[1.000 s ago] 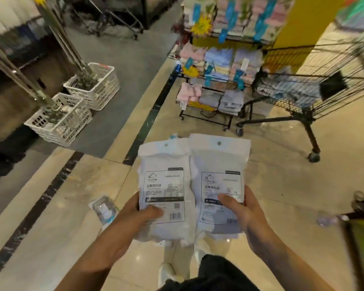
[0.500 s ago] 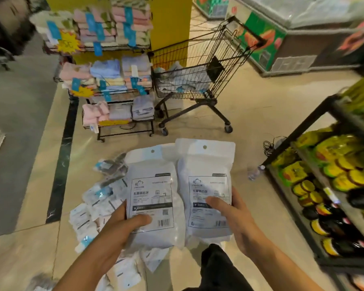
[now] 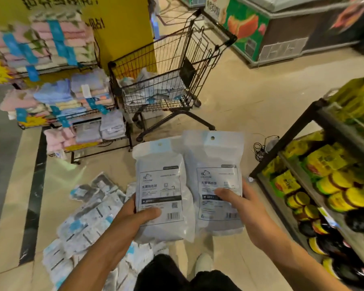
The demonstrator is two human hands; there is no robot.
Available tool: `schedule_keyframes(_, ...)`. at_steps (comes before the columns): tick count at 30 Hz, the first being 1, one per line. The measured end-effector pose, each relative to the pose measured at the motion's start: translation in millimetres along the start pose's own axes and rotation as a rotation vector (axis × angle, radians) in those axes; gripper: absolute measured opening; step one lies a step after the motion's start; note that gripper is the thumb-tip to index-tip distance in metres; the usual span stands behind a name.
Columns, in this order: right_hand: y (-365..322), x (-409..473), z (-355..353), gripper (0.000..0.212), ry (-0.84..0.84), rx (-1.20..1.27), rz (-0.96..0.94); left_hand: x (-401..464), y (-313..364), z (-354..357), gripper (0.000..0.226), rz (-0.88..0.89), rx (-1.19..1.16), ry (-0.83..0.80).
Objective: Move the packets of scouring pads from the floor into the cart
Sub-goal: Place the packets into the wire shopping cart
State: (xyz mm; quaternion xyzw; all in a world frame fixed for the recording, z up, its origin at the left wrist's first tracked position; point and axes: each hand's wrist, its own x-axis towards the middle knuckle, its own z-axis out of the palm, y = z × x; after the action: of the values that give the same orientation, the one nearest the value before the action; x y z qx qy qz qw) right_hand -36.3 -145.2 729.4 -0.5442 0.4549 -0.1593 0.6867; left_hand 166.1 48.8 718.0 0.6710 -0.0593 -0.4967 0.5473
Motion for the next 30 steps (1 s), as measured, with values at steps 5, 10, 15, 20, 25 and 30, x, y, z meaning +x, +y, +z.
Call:
schedule_keyframes(5,-23,61,-14,0.037,0.01,0.014,0.04,51,28,19,0.059,-0.046,-0.006,0.034)
schedule_keyframes(10,-47,136,-6,0.038,-0.041,-0.022,0.069,115,63,21,0.057,-0.046,-0.033,0.064)
schedule_keyframes(15,-90,231,16,0.037,-0.041,-0.035,0.113,192,116,10,0.077,-0.034,-0.071,0.065)
schedule_keyframes(20,-140,316,30,0.036,-0.049,-0.064,0.093,265,172,1,0.086,-0.016,-0.093,0.02)
schedule_keyframes(25,-179,378,30,0.036,-0.007,-0.021,0.077,329,228,8,0.07,-0.007,-0.054,0.011)
schedule_keyframes(30,-217,460,24,0.029,-0.038,-0.029,0.053,402,274,26,0.077,-0.011,-0.072,0.021)
